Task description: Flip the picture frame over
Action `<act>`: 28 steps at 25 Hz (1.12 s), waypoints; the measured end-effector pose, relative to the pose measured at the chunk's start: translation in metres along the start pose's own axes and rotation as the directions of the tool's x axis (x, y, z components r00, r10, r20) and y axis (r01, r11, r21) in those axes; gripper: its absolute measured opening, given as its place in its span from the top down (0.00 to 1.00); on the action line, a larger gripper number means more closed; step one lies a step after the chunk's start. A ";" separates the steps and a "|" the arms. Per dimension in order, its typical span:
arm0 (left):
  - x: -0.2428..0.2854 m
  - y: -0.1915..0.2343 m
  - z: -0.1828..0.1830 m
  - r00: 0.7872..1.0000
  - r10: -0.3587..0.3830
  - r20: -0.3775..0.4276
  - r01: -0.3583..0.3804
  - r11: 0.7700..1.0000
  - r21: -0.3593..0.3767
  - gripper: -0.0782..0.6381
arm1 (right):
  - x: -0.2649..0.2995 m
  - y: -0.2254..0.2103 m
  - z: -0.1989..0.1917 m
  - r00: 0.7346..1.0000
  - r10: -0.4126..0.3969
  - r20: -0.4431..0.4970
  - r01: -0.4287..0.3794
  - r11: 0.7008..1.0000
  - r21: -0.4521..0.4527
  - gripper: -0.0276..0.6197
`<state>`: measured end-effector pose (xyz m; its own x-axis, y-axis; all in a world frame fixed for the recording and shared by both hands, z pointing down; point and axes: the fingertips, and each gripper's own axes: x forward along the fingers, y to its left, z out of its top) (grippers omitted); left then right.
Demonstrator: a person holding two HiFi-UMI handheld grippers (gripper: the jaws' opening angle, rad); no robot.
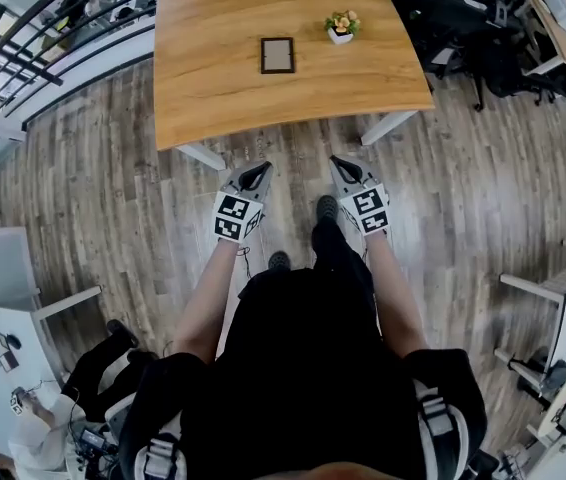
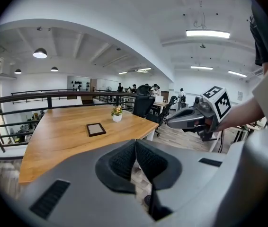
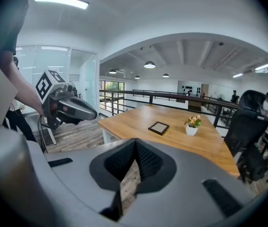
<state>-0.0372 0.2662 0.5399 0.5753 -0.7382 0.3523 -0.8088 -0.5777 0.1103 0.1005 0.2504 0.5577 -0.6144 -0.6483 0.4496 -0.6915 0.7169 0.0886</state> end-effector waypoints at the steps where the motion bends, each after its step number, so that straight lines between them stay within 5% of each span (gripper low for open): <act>1: 0.006 0.003 0.002 1.000 0.007 -0.002 -0.007 1.000 -0.004 0.86 | 0.004 -0.006 0.001 1.000 0.007 -0.001 -0.007 1.000 0.000 0.95; 28: 0.099 0.039 0.047 0.976 0.219 -0.013 -0.219 0.971 -0.091 0.86 | 0.084 -0.119 0.031 0.975 0.222 0.007 -0.221 0.973 -0.064 0.95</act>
<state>-0.0056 0.1538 0.5351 0.3827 -0.8421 0.3801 -0.9229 -0.3676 0.1148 0.1198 0.1023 0.5576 -0.7550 -0.4748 0.4523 -0.5131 0.8572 0.0433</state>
